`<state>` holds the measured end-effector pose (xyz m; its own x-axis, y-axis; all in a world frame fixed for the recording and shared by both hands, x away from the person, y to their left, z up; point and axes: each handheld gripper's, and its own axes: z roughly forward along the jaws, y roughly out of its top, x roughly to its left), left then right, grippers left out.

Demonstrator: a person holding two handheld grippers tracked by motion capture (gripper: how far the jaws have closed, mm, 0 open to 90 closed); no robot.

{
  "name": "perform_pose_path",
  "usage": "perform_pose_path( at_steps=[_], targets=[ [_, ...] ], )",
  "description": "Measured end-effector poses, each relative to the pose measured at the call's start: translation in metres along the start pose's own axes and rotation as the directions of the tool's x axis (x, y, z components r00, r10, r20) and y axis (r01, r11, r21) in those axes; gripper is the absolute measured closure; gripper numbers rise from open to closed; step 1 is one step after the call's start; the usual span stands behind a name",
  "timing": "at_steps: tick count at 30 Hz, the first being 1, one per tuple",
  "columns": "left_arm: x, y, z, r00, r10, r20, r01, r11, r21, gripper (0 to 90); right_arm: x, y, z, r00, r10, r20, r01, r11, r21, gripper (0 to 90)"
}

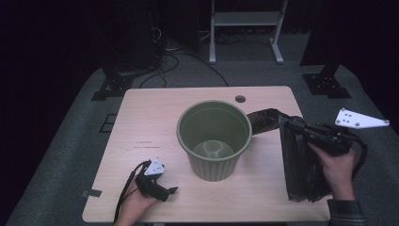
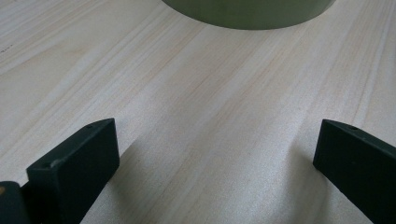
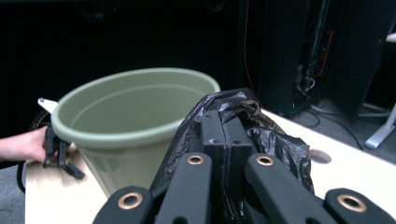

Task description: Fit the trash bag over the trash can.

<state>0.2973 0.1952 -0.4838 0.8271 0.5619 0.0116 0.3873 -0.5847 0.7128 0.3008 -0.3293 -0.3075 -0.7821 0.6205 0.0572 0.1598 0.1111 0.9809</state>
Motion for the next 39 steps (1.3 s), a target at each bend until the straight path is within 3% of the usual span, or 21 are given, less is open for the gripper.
perform_pose_path(
  at_steps=[11,19,29,39],
  targets=[
    [0.000,0.000,0.000,1.0000,-0.003,-0.003,0.003,1.0000,0.000,0.0,0.007,0.046,0.002,0.9980,-0.061,-0.015,0.060,0.997,-0.058,90.0],
    [0.000,0.000,0.000,1.0000,-0.005,-0.005,0.005,1.0000,-0.002,0.0,0.015,0.079,0.002,0.9937,-0.088,-0.070,0.078,0.989,-0.126,90.0],
    [0.001,0.000,0.000,0.9999,-0.011,-0.011,0.011,0.9999,-0.003,0.0,0.036,0.118,-0.003,0.9823,-0.154,-0.107,0.132,0.973,-0.190,90.0],
    [0.002,0.000,0.000,0.9998,-0.014,-0.017,0.014,0.9999,-0.001,0.0,0.062,0.136,-0.013,0.9715,-0.197,-0.132,0.164,0.961,-0.224,90.0]
  ],
)
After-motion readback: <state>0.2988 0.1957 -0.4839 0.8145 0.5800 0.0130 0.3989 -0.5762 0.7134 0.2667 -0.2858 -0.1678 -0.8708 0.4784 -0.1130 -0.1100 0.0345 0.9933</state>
